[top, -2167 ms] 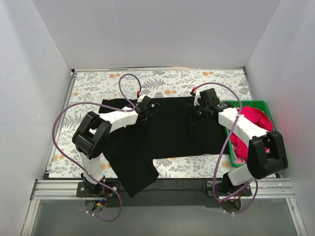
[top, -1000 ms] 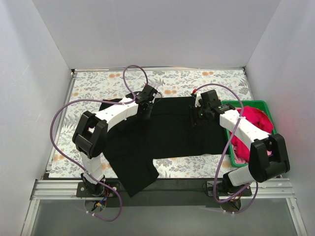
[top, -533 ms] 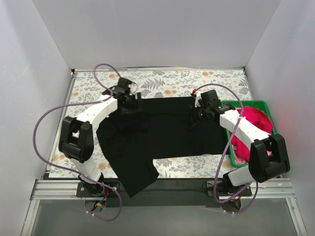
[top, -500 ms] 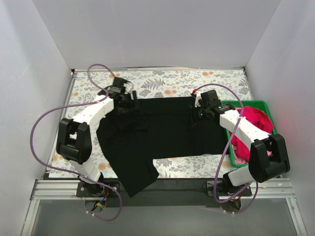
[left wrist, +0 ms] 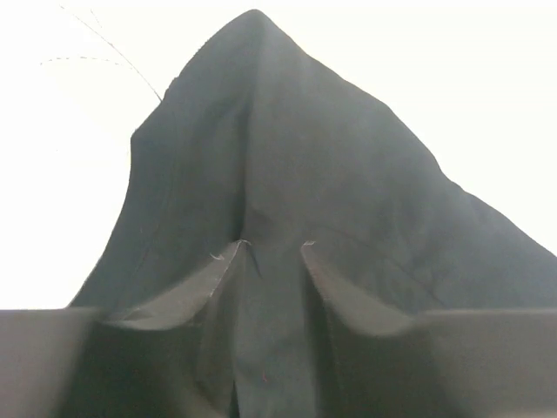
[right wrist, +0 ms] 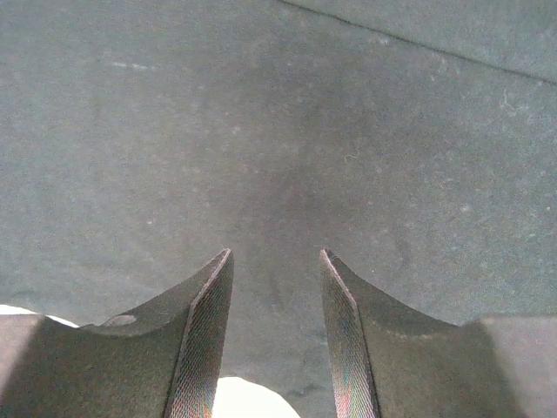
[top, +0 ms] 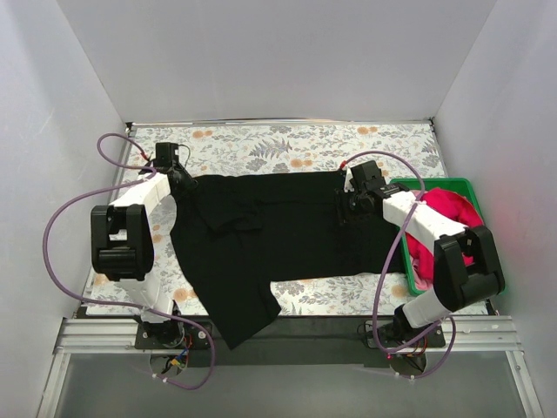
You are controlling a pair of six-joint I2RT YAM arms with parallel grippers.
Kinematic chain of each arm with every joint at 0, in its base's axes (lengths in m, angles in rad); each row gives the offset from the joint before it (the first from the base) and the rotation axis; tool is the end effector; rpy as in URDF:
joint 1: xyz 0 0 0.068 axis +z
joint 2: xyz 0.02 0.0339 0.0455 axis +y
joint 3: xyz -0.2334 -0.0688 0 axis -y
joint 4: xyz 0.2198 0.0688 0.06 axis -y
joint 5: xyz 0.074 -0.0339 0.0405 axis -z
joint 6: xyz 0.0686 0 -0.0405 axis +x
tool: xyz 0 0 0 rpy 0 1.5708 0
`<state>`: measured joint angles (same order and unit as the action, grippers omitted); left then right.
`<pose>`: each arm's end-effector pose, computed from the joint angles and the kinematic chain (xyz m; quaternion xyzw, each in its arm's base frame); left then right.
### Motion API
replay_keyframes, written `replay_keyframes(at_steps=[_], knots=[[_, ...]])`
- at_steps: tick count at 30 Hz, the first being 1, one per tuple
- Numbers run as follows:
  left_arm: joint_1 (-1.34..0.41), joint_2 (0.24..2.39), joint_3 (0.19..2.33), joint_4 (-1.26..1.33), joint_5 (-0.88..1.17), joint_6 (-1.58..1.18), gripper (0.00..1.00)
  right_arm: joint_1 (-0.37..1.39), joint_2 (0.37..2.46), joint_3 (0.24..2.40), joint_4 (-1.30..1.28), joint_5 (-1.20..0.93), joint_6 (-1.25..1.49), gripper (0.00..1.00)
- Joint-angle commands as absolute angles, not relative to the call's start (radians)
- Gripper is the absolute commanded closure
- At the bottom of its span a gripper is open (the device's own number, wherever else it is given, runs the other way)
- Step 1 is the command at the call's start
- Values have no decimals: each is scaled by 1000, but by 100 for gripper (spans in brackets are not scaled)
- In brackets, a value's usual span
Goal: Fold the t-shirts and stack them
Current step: Fold the tshirt
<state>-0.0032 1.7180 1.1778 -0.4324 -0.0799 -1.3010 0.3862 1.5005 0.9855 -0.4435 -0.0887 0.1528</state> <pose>0.3538 0.0043 0.1651 -0.5864 0.7537 -0.1483 0.2572 0.2814 0.1210 0.1738 -0.1242 0.9445 0.1209 0.2790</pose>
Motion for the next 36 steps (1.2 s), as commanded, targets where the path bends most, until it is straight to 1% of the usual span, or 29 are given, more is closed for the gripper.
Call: replay_keyframes(at_steps=[1,2,3,5,9,17,21,23,28,31,36], knots=[[27,1767,1201,-390,-138,-1336,71,380,1522,1016,-420,-63,167,57],[34,1772,1195,-385,-149,-1342,81,382,1529,1014,-420,-63,170,57],[37,1773,1175,-371,-161,-1345,85,380,1532,1012,-419,-60,173,57],[46,1776,1160,-361,-181,-1353,88,380,1535,1003,-417,-54,178,57],[48,1786,1121,-347,-207,-1377,91,377,1546,979,-403,-29,195,57],[55,1819,1042,-314,-215,-1385,90,364,1565,931,-403,-37,206,58],[69,1812,1019,-354,-331,-1408,90,341,1575,911,-449,-81,245,58],[96,1812,1022,-370,-353,-1399,90,337,1575,899,-466,-89,262,57],[149,1867,1087,-402,-413,-1350,90,337,1575,864,-463,-133,290,57],[196,1907,1118,-397,-405,-1336,90,344,1578,848,-445,-181,304,57],[221,1966,1180,-393,-376,-1312,90,370,1588,870,-419,-219,322,57]])
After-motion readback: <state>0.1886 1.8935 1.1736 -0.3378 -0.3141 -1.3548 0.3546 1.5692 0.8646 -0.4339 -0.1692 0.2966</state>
